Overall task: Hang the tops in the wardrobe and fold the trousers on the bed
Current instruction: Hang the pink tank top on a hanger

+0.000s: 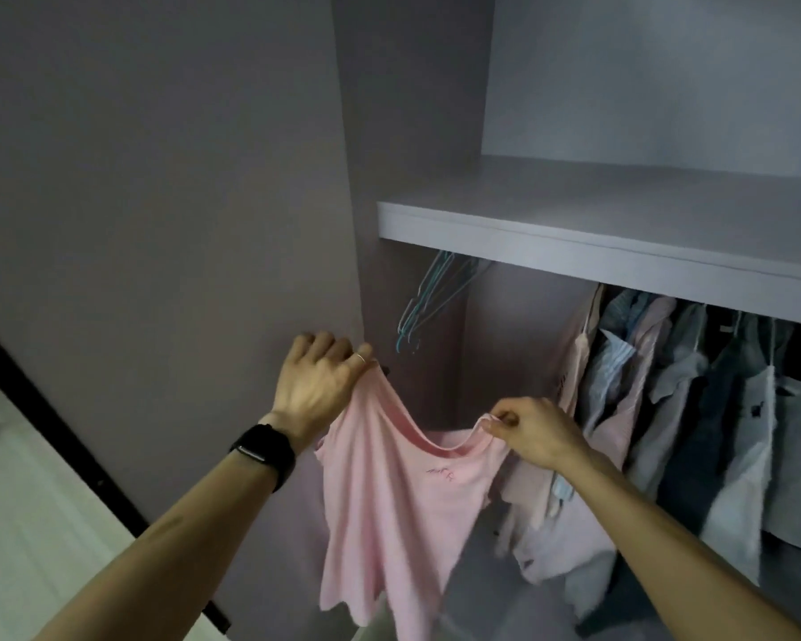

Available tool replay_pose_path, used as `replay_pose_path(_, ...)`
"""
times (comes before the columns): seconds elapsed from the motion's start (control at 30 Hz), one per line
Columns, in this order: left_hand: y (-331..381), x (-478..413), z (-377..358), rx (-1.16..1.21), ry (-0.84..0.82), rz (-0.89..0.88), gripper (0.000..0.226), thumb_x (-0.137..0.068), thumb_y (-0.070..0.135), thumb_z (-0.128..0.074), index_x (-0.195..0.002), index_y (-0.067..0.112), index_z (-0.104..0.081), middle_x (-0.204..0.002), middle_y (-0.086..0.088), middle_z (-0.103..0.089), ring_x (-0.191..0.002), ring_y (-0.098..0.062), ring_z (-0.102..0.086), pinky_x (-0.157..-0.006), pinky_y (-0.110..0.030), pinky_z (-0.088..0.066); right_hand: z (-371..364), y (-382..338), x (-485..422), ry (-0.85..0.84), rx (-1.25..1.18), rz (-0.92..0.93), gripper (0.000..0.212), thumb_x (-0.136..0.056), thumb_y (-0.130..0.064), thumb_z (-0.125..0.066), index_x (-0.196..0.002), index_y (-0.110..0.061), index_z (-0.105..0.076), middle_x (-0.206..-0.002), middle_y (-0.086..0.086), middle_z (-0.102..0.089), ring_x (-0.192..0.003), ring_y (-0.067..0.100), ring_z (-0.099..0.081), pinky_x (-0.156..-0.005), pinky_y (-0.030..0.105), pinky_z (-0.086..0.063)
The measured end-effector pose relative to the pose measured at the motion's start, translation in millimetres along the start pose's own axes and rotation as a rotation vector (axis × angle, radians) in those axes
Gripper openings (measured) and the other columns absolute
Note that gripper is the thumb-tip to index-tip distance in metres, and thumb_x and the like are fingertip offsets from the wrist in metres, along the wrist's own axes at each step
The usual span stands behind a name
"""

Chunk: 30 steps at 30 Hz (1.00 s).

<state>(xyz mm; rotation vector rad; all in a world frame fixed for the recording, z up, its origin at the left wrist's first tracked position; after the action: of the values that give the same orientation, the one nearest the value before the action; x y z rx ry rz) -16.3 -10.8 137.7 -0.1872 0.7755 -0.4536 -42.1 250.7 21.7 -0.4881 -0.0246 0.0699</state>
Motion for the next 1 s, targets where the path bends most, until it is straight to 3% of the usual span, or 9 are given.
replay_pose_path(0.07, -4.1, -7.9, 0.1, -0.069, 0.047, -0.02, 0.009, -0.092, 0.014, -0.065, -0.098, 0.009, -0.069, -0.096, -0.013, -0.071, -0.102, -0.038, -0.066, -0.096, -0.053, -0.048, -7.9, -17.8, -18.6, -0.072, 0.107, 0.026, 0.027, -0.09, -0.055, -0.064, -0.1, -0.032, -0.073, -0.096, -0.011, -0.073, -0.097, 0.017, -0.067, -0.083, 0.032, -0.054)
replay_pose_path(0.13, -8.6, -14.3, -6.0, -0.138, 0.054, -0.042, 0.017, -0.089, 0.005, -0.055, -0.098, 0.009, -0.068, -0.118, -0.018, -0.069, -0.126, -0.044, -0.057, -0.112, -0.063, -0.034, -22.1, -29.4, -33.6, -0.164, 0.171, 0.049, 0.025, -0.089, -0.053, -0.065, -0.101, -0.032, -0.071, -0.104, -0.011, -0.073, -0.101, 0.018, -0.067, -0.087, 0.032, -0.054)
replay_pose_path(0.2, -18.0, -21.6, -10.7, -0.208, 0.071, -0.05, 0.028, -0.089, 0.002, -0.042, -0.094, 0.01, -0.068, -0.132, -0.021, -0.063, -0.134, -0.047, -0.049, -0.117, -0.066, -0.023, -35.5, -39.4, -54.0, -0.222, 0.115, 0.059, 0.02, -0.086, -0.047, -0.067, -0.099, -0.033, -0.071, -0.107, -0.01, -0.074, -0.104, 0.016, -0.068, -0.091, 0.032, -0.054)
replay_pose_path(0.33, -32.5, -23.7, -29.6, -0.354, 0.087, -0.08, 0.03, -0.09, 0.008, -0.046, -0.098, 0.018, -0.073, -0.149, -0.019, -0.049, -0.141, -0.048, -0.038, -0.118, -0.065, -0.019, -35.9, -54.4, -103.9, -0.106, 0.044, 0.063, 0.026, -0.088, -0.042, -0.064, -0.108, -0.027, -0.067, -0.114, -0.003, -0.073, -0.109, 0.022, -0.066, -0.093, 0.033, -0.052)
replay_pose_path(0.4, -40.1, -22.7, -46.0, -0.432, 0.051, -0.079, 0.033, -0.092, 0.017, -0.048, -0.114, 0.025, -0.07, -0.159, -0.018, -0.034, -0.146, -0.049, -0.024, -0.121, -0.065, -0.008, -34.7, -59.1, -132.0, -0.016, 0.017, 0.05, 0.026, -0.091, -0.039, -0.062, -0.112, -0.024, -0.065, -0.117, -0.001, -0.072, -0.111, 0.023, -0.065, -0.094, 0.032, -0.051)
replay_pose_path(0.5, -48.9, -26.6, -59.3, -0.522, 0.008, -0.075, 0.043, -0.097, 0.019, -0.031, -0.129, 0.026, -0.059, -0.165, -0.018, -0.015, -0.149, -0.051, -0.003, -0.119, -0.064, 0.009, -34.4, -56.6, -169.7, 0.112, -0.122, -0.043, 0.029, -0.094, -0.036, -0.059, -0.12, -0.023, -0.061, -0.12, 0.001, -0.07, -0.114, 0.024, -0.064, -0.092, 0.028, -0.049)
replay_pose_path(0.67, -52.2, -19.9, -63.9, -0.563, 0.104, -0.109, 0.041, -0.102, 0.019, -0.024, -0.117, 0.025, -0.062, -0.161, -0.019, -0.03, -0.147, -0.054, -0.019, -0.12, -0.068, -0.004, -67.9, -47.1, -217.8, 0.246, -0.316, -0.175, 0.023, -0.099, -0.037, -0.054, -0.112, -0.018, -0.054, -0.122, 0.012, -0.066, -0.113, 0.033, -0.061, -0.086, 0.031, -0.046)
replay_pose_path(0.83, -54.2, -25.2, -75.9, -0.58, -0.018, -0.105, 0.045, -0.103, 0.026, -0.015, -0.141, 0.022, -0.039, -0.167, -0.023, 0.001, -0.144, -0.061, 0.014, -0.107, -0.07, 0.025, -81.7, -44.8, -248.3, 0.378, -0.575, -0.247, 0.039, -0.103, -0.039, -0.052, -0.126, -0.009, -0.061, -0.128, 0.015, -0.065, -0.116, 0.034, -0.061, -0.096, 0.033, -0.049)
replay_pose_path(1.0, -52.9, -24.8, -77.0, -0.563, -0.037, -0.11, 0.045, -0.105, 0.03, -0.022, -0.149, 0.021, -0.03, -0.166, -0.023, 0.005, -0.142, -0.062, 0.02, -0.103, -0.07, 0.029, -94.5, -56.1, -264.3, 0.39, -0.603, -0.291, 0.026, -0.095, -0.027, -0.062, -0.11, -0.01, -0.074, -0.12, 0.015, -0.07, -0.111, 0.032, -0.065, -0.091, 0.032, -0.051)
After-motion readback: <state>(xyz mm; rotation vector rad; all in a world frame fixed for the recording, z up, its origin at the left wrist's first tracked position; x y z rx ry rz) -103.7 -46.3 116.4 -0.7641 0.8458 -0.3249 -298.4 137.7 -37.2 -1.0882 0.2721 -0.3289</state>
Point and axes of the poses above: each hand's wrist, its own x-axis away from the middle knuckle, its own z-axis out of the back of the hand, y = z × x, the point moved 10 cm from there along -x, towards the middle knuckle
